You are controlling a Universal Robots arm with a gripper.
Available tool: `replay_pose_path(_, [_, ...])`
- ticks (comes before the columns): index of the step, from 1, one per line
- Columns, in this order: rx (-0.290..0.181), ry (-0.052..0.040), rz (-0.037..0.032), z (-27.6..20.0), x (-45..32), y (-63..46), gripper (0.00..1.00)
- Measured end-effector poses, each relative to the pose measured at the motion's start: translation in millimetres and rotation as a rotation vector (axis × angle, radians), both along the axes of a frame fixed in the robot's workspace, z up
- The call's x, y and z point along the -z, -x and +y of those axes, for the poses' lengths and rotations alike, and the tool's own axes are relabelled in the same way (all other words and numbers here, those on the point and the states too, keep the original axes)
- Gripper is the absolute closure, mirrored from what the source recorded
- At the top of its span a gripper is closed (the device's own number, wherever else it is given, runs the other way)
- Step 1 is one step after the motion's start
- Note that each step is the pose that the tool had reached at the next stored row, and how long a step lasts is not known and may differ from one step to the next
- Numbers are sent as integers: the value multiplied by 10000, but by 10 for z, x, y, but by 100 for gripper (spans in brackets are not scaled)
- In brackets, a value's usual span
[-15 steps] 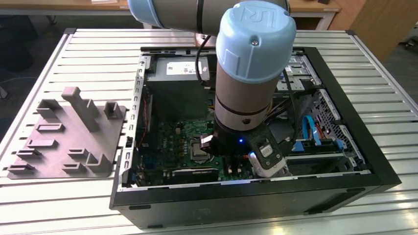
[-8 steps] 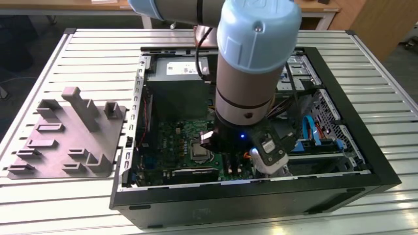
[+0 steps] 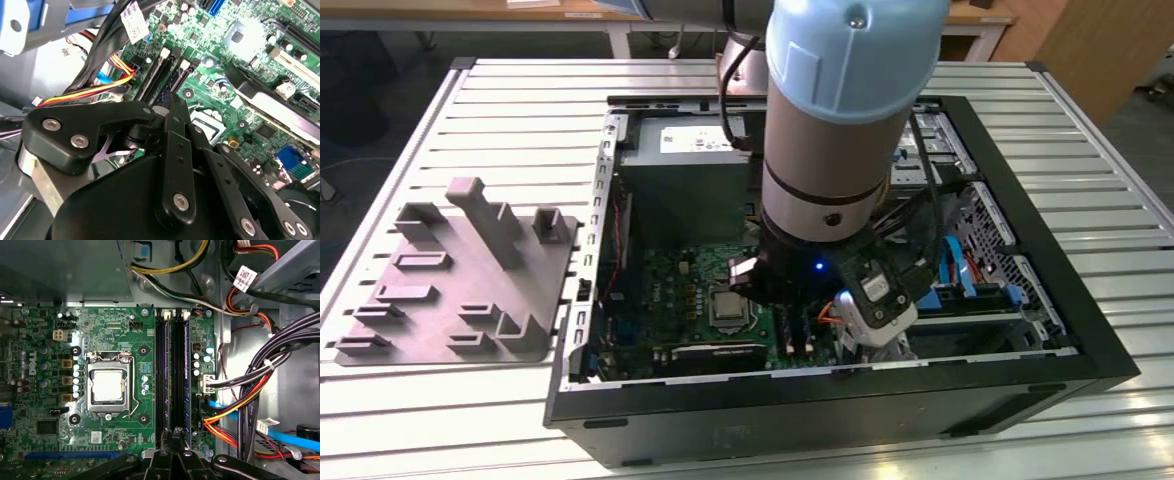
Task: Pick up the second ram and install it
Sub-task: 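Press down the second ram until it locks into place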
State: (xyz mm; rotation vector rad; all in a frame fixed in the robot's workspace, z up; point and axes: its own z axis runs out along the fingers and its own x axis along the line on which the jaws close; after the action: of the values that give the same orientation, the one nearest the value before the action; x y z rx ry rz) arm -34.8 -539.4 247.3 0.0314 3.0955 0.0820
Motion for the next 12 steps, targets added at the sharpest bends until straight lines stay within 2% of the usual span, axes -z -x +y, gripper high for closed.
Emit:
replay_pose_path(3, [1,4,1,21,-1,3,90])
replay_pose_path(8, [6,3,1,152,3,18,90])
replay_pose_path(12, [6,2,1,233,4,36,90])
